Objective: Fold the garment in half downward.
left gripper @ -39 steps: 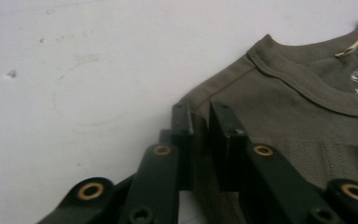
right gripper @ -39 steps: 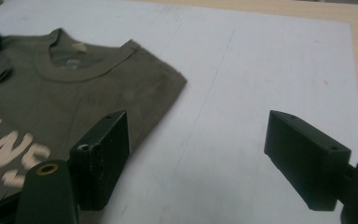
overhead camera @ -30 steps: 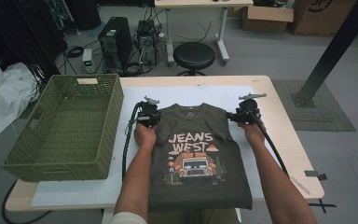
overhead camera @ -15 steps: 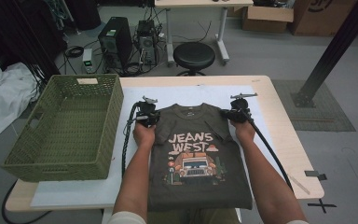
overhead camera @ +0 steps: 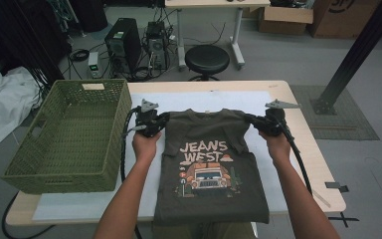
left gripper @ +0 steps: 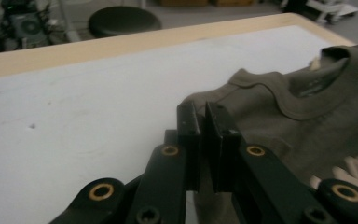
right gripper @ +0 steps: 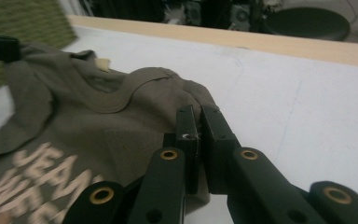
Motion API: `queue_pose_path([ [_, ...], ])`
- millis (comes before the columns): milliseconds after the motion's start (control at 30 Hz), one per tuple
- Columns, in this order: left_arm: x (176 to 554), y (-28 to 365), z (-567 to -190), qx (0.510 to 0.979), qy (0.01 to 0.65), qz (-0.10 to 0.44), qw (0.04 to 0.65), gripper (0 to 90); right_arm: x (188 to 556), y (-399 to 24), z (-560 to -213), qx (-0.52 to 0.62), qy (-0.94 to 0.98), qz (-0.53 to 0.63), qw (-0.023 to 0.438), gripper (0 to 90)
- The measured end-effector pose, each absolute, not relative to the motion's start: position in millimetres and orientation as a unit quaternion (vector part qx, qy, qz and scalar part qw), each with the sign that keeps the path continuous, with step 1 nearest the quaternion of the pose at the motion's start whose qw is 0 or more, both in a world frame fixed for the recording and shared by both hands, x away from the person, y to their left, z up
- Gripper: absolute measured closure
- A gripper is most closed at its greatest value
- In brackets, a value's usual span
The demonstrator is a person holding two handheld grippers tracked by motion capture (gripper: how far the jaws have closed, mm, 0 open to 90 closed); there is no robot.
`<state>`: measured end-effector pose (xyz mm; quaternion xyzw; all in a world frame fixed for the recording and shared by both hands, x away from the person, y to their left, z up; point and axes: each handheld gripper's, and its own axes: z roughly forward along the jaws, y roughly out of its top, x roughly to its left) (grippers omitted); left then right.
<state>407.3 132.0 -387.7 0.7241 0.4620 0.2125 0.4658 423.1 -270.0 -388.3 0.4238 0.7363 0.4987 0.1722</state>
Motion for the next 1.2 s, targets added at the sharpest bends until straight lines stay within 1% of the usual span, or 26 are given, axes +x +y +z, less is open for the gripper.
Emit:
queue_pose_path([
  [133, 372.6, 136.0, -382.4, 0.732, 0.439, 0.204, 0.48, 84.9, 383.4, -276.3, -381.9, 0.399, 0.74, 0.515, 0.169, 86.3],
  [200, 353.1, 139.7, -381.4, 0.725, 0.432, 0.204, 0.496, 84.9, 362.1, -279.7, -382.5, 0.391, 0.742, 0.519, 0.167, 86.3],
  [267, 335.1, 143.2, -384.9, 0.719, 0.433, 0.191, 0.508, 84.9, 342.3, -283.0, -386.7, 0.387, 0.742, 0.523, 0.16, 86.2],
  [433, 296.2, 146.1, -406.9, 0.731, 0.436, 0.157, 0.502, 84.9, 301.2, -287.1, -402.8, 0.386, 0.748, 0.519, 0.151, 86.0],
  [467, 291.9, 146.5, -410.6, 0.733, 0.437, 0.153, 0.499, 84.9, 293.6, -286.9, -408.6, 0.388, 0.749, 0.518, 0.142, 86.0],
  [533, 281.4, 148.9, -421.6, 0.733, 0.444, 0.143, 0.496, 84.8, 283.2, -285.9, -416.0, 0.389, 0.759, 0.502, 0.143, 86.0],
  [667, 268.8, 153.7, -439.2, 0.732, 0.459, 0.119, 0.489, 84.2, 265.9, -285.5, -433.2, 0.397, 0.766, 0.489, 0.13, 85.8],
  [700, 268.9, 154.3, -439.6, 0.732, 0.463, 0.115, 0.487, 80.4, 263.7, -285.1, -436.5, 0.398, 0.768, 0.485, 0.126, 85.0],
  [733, 270.9, 155.1, -438.1, 0.725, 0.475, 0.112, 0.486, 68.3, 262.1, -285.3, -437.7, 0.399, 0.767, 0.488, 0.122, 81.1],
  [767, 274.2, 156.7, -435.2, 0.716, 0.486, 0.107, 0.49, 54.5, 261.6, -286.8, -436.6, 0.4, 0.761, 0.497, 0.117, 74.0],
  [833, 282.9, 160.3, -427.9, 0.693, 0.507, 0.105, 0.502, 39.1, 264.0, -294.4, -429.8, 0.413, 0.728, 0.54, 0.095, 63.5],
  [867, 288.1, 161.9, -424.9, 0.685, 0.513, 0.107, 0.506, 36.8, 266.2, -299.3, -425.3, 0.421, 0.707, 0.56, 0.094, 60.2],
  [900, 293.8, 162.4, -423.3, 0.677, 0.521, 0.11, 0.508, 36.8, 269.4, -303.0, -420.8, 0.43, 0.693, 0.569, 0.104, 56.7],
  [933, 300.7, 162.0, -422.7, 0.675, 0.527, 0.109, 0.505, 36.2, 274.4, -305.3, -417.5, 0.441, 0.685, 0.569, 0.115, 55.7],
  [1000, 315.7, 158.8, -425.1, 0.679, 0.536, 0.109, 0.489, 36.6, 289.4, -304.5, -416.3, 0.464, 0.689, 0.536, 0.147, 55.6],
  [1067, 329.9, 154.2, -430.8, 0.679, 0.552, 0.089, 0.477, 37.5, 307.3, -298.5, -421.9, 0.486, 0.701, 0.495, 0.164, 56.3],
  [1133, 339.9, 148.6, -436.5, 0.69, 0.556, 0.082, 0.456, 38.4, 322.6, -288.3, -428.9, 0.498, 0.714, 0.466, 0.158, 55.0],
  [1200, 345.9, 144.9, -442.3, 0.698, 0.559, 0.072, 0.442, 42.4, 333.5, -276.7, -435.0, 0.501, 0.725, 0.449, 0.148, 52.6],
])
